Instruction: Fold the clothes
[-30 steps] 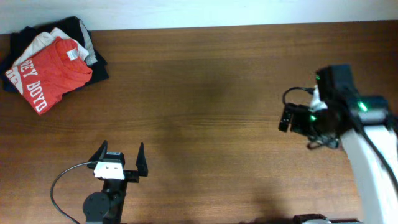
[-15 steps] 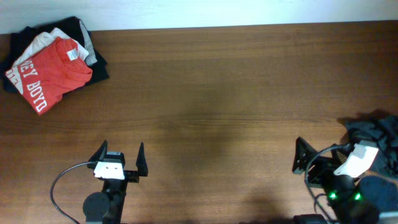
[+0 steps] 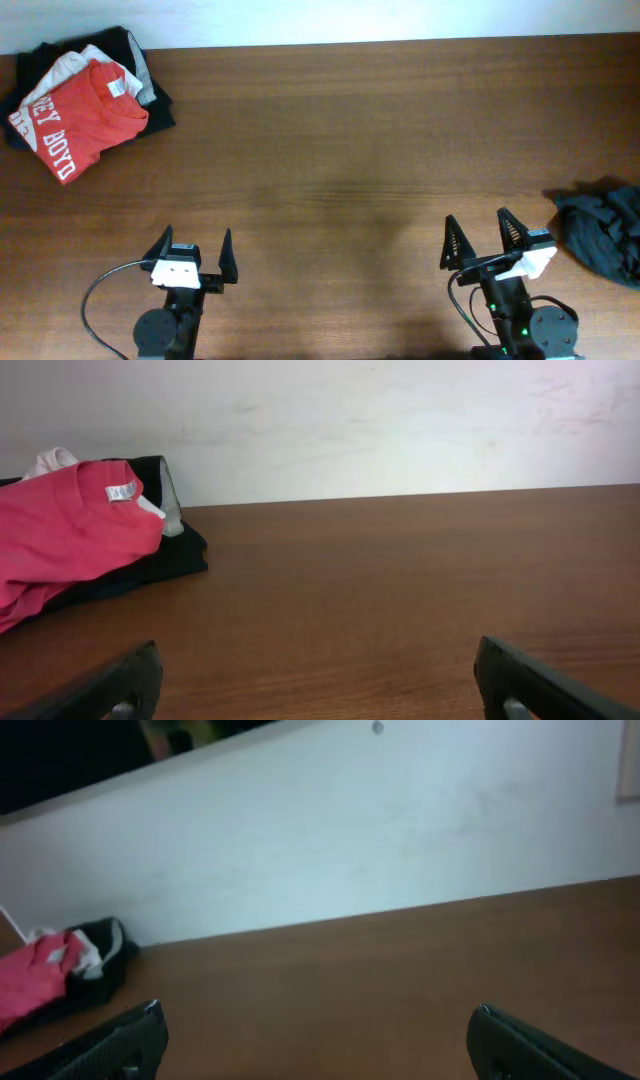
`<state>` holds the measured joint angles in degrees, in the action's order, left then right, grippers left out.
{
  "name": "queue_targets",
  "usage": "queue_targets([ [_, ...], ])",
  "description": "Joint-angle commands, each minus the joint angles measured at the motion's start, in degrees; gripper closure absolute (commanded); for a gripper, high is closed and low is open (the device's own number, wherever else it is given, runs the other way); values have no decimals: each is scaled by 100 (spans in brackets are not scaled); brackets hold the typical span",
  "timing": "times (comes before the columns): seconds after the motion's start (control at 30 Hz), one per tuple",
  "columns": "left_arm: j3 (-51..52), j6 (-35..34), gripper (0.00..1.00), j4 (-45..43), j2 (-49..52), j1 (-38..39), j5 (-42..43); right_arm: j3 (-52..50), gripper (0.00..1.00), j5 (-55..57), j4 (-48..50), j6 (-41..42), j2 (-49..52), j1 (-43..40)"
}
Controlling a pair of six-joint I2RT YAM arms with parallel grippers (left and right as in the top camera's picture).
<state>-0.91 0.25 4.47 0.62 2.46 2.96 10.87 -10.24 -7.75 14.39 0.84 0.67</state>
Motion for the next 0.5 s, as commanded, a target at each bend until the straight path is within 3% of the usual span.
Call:
queue_targets([
  [0.0,42,90,1,-4,-28,0,22,-232,1,-133,363,-514,-66,-31],
  [0.2,42,90,1,-4,-28,0,22,-1056,1,157,1386,-514,-66,-31],
  [0.47,42,90,1,-4,-28,0,22,-1056,1,710,341,-516,-66,-31],
])
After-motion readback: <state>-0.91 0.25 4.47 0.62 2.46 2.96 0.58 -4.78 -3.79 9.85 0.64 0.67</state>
